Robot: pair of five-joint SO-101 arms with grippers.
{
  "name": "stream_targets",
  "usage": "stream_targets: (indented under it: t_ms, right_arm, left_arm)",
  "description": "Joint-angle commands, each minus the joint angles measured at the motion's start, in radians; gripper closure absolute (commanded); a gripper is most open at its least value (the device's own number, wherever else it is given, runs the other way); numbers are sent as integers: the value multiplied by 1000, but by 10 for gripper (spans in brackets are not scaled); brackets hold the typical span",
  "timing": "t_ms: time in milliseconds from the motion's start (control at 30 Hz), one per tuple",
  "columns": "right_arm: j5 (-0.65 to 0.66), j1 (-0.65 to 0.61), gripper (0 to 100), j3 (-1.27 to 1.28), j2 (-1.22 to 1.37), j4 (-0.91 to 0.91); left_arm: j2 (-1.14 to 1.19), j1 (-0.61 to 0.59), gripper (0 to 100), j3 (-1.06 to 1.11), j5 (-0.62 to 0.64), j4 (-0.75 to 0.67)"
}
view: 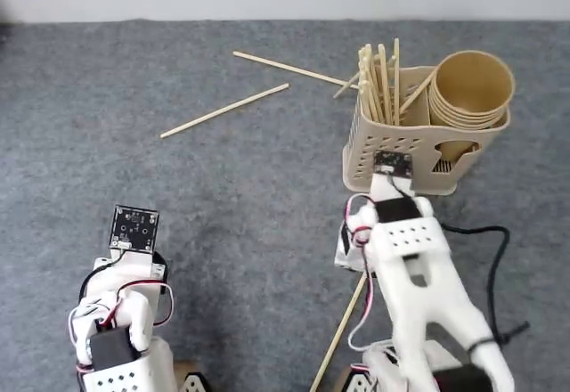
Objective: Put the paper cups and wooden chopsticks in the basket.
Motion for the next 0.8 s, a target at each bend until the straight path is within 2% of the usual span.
stream_targets:
  t_ms: [0, 567, 700, 767]
  right_arm:
    - [-28, -10, 897, 0, 71, -62]
    - [-20, 64, 902, 2, 348, -193]
    - [-18, 61, 994, -6, 351, -193]
    - [-6, 61, 976, -6, 349, -186]
  left_arm:
    - [-9, -3, 855, -4, -9, -20]
    - [-9, -5, 855, -4, -9, -20]
    - [-9, -5, 855, -4, -9, -20]
    - [-9, -5, 855, -4, -9, -20]
